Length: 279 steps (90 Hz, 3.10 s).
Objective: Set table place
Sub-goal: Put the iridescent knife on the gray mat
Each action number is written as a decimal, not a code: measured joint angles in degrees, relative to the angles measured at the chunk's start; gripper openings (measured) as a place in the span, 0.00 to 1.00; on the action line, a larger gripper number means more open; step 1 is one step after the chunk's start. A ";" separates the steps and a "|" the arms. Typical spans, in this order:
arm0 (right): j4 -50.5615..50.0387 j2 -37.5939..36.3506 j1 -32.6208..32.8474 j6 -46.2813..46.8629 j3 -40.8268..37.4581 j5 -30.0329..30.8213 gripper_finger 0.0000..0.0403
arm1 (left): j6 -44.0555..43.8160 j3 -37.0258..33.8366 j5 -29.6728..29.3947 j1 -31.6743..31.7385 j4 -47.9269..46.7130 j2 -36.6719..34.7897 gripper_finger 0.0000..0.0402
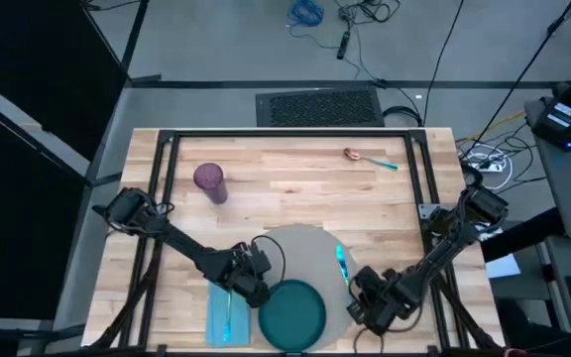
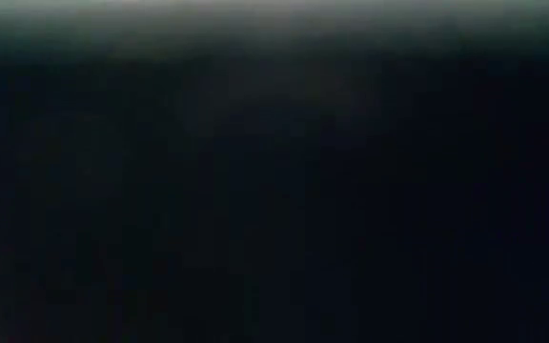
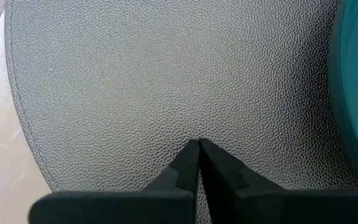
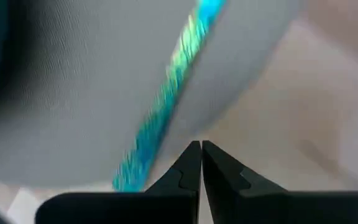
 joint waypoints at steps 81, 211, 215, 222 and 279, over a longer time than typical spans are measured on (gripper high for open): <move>4.06 -0.15 -2.02 -4.43 -2.34 -0.69 0.00 | 0.06 1.40 0.02 0.10 0.35 0.11 0.00; 2.16 -1.77 -7.11 -12.56 -5.70 -2.90 0.00 | 1.66 1.25 1.81 4.23 -1.14 0.07 0.00; 1.66 -1.75 -7.49 -12.93 -5.70 -2.96 0.00 | 1.79 1.25 1.83 4.47 -1.15 0.07 0.00; 1.16 -1.75 -8.02 -13.58 -5.72 -3.08 0.00 | 2.60 1.25 1.82 4.78 -1.15 0.07 0.00; 1.06 -7.37 -6.81 -13.63 -5.92 1.73 0.00 | 1.73 1.36 2.16 5.01 -2.61 0.07 0.00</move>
